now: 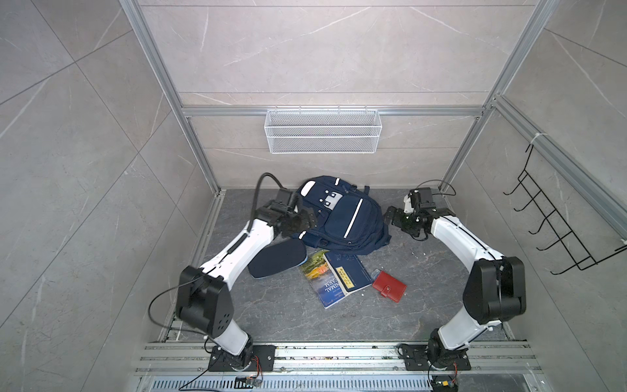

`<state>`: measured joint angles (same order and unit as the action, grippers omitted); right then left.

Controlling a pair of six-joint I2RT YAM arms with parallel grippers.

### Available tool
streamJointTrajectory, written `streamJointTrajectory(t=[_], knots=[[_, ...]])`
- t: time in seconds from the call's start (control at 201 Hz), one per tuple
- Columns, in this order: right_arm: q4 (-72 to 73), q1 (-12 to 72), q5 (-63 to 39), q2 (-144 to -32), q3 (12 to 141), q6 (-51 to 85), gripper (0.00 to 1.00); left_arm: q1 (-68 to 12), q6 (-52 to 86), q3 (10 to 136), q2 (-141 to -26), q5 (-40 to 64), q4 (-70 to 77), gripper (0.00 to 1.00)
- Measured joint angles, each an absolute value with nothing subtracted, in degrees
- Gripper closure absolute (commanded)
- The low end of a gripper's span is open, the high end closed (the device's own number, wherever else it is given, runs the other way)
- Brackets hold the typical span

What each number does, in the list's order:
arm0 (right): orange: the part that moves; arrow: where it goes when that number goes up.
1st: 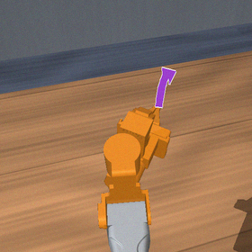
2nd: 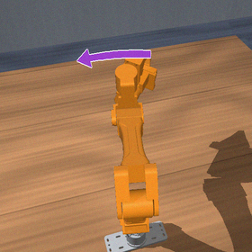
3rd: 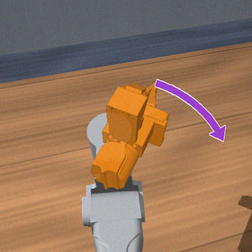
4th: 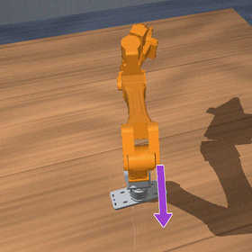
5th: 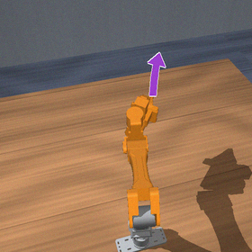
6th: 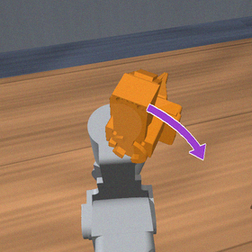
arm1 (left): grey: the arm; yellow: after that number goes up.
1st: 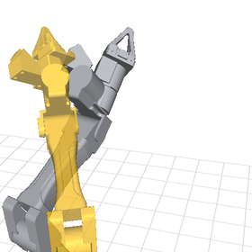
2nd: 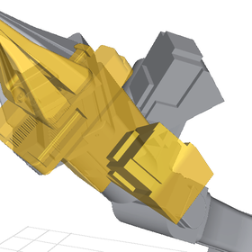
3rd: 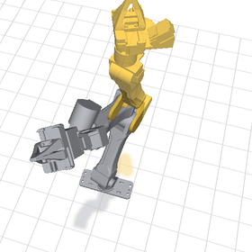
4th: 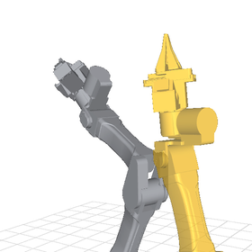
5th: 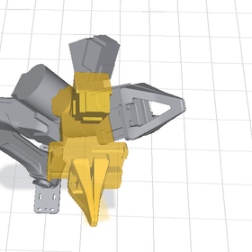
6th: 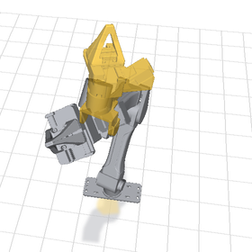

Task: Pack books, pencil case, and school supplies into a backpack
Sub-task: Rotate the student bag at the top-center of the table.

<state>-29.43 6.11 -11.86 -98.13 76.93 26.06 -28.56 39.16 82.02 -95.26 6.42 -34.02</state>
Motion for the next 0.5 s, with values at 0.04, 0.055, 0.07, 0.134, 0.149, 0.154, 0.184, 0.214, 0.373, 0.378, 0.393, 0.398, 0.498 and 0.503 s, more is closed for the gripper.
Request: streamJointTrajectory(t=[0.04, 0.055, 0.07, 0.134, 0.149, 0.154, 0.184, 0.214, 0.373, 0.378, 0.393, 0.398, 0.498, 0.503], knots=[[-29.7, 6.2, -13.5, -99.7, 78.1, 26.2, 0.00, -30.1, 40.5, 83.2, -97.4, 7.0, -34.4, 0.06], [-29.8, 6.2, -14.0, -100.2, 78.5, 26.2, 0.00, -30.5, 40.9, 83.6, -98.1, 7.3, -34.5, 0.06], [-30.0, 6.3, -14.6, -100.9, 78.8, 26.2, 0.01, -31.1, 41.5, 84.0, -99.2, 7.9, -34.5, 0.06], [-30.5, 6.5, -16.9, -103.3, 80.2, 26.4, 0.01, -32.6, 43.3, 85.5, -102.4, 9.8, -34.6, 0.05], [-30.7, 6.6, -17.2, -103.7, 80.4, 26.4, 0.01, -32.8, 43.6, 85.8, -103.1, 10.1, -34.6, 0.05], [-30.7, 6.6, -17.4, -104.0, 80.5, 26.4, 0.01, -32.9, 43.7, 85.9, -103.3, 10.3, -34.6, 0.05], [-30.9, 6.8, -18.0, -104.9, 80.8, 26.4, 0.02, -33.1, 44.4, 86.5, -104.7, 11.2, -34.5, 0.05], [-31.1, 6.9, -18.5, -105.9, 80.9, 26.4, 0.02, -33.2, 45.0, 86.8, -106.1, 11.9, -34.1, 0.05], [-32.4, 8.1, -19.6, -108.1, 80.4, 26.2, 0.07, -32.8, 46.8, 86.8, -111.5, 13.8, -33.5, 0.06], [-32.4, 8.1, -19.6, -108.1, 80.3, 26.2, 0.07, -32.8, 46.8, 86.8, -111.5, 13.8, -33.5, 0.06], [-32.5, 8.2, -19.6, -108.1, 80.2, 26.2, 0.07, -32.7, 47.0, 86.8, -111.9, 13.9, -33.5, 0.06], [-32.5, 8.3, -19.6, -108.1, 80.1, 26.1, 0.07, -32.7, 47.0, 86.8, -111.9, 13.9, -33.4, 0.06], [-32.2, 9.5, -19.4, -108.1, 79.0, 25.6, 0.15, -32.2, 47.7, 86.8, -113.5, 14.2, -32.4, 0.08], [-32.2, 9.5, -19.4, -108.1, 78.9, 25.5, 0.16, -32.2, 47.7, 86.8, -113.6, 14.2, -32.4, 0.09]])
